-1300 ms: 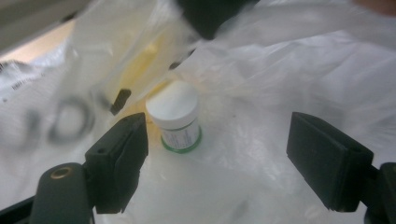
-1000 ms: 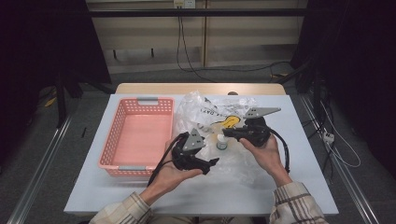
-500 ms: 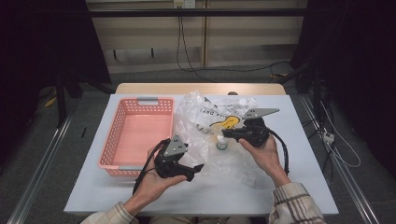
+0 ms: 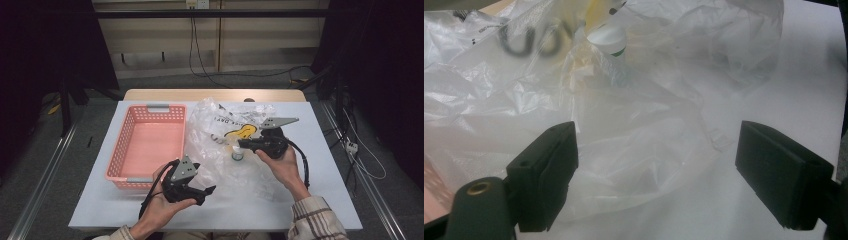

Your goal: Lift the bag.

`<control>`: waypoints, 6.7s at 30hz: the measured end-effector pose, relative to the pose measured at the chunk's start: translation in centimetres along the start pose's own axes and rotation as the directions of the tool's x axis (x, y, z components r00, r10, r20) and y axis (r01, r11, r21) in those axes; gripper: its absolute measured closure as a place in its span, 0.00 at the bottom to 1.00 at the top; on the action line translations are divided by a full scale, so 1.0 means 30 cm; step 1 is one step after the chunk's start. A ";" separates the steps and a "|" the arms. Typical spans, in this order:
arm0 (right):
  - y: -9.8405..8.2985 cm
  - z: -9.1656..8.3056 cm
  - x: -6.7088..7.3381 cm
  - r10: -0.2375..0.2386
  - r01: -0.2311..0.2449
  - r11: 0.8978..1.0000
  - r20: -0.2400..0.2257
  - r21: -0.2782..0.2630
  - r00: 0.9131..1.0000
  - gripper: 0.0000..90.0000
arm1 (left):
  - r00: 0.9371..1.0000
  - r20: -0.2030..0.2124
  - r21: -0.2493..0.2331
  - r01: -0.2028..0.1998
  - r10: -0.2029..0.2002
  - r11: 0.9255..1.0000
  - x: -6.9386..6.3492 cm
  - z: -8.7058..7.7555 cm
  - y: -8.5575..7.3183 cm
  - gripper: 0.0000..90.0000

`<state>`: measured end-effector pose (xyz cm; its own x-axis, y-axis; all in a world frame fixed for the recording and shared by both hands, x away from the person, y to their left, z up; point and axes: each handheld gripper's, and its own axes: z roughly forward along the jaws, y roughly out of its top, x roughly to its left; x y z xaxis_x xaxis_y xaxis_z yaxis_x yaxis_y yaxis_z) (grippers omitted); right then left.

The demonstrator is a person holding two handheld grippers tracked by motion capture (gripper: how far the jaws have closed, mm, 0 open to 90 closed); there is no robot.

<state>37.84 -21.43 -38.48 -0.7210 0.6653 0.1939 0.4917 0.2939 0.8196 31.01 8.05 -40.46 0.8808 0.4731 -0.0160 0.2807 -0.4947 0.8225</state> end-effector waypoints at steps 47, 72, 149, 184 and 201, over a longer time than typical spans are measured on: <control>-0.359 -0.330 0.085 0.110 -0.135 0.989 0.304 0.063 0.946 0.13 | 0.996 -0.020 0.067 -0.091 0.092 0.994 -0.061 -0.031 -0.110 0.22; -0.411 -0.201 0.057 0.159 -0.209 0.949 0.213 0.236 0.964 0.99 | 0.999 0.006 0.084 -0.041 0.041 0.996 -0.042 -0.032 -0.108 1.00; 0.488 -0.571 -0.081 0.046 0.029 0.932 0.197 -0.362 0.979 1.00 | 0.979 -0.206 -0.472 -0.106 0.008 0.875 0.337 -0.437 0.658 1.00; 0.271 -0.403 -0.227 0.151 -0.089 0.963 0.239 -0.254 0.959 0.67 | 0.978 -0.184 -0.335 0.035 -0.102 0.942 0.415 -0.218 0.461 0.57; 0.237 -0.458 -0.100 0.089 -0.015 0.964 0.273 -0.264 0.958 0.18 | 0.973 -0.208 -0.312 0.029 -0.099 0.950 0.371 -0.257 0.397 0.09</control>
<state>36.80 -30.77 -25.82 -0.5134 0.8508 0.1116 0.3560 0.0928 0.9299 41.22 13.04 -26.47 0.7500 0.6610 0.0218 0.1734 -0.2284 0.9580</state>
